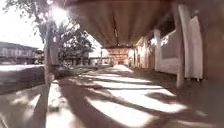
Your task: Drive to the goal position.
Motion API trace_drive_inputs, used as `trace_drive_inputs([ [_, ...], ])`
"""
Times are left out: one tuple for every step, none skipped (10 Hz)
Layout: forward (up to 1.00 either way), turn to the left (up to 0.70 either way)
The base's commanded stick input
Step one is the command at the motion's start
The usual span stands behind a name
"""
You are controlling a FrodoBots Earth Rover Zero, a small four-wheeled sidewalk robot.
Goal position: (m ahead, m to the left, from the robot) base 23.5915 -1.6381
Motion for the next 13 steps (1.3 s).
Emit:
trace_drive_inputs([
  [0.7, 0.0],
  [0.7, 0.0],
  [0.7, 0.0],
  [0.7, 0.0],
  [0.7, 0.0],
  [0.7, 0.0],
  [0.7, 0.0],
  [0.7, 0.0],
  [0.7, 0.0],
  [0.7, 0.0],
  [0.7, 0.0],
  [0.7, 0.0],
  [0.7, 0.0],
])
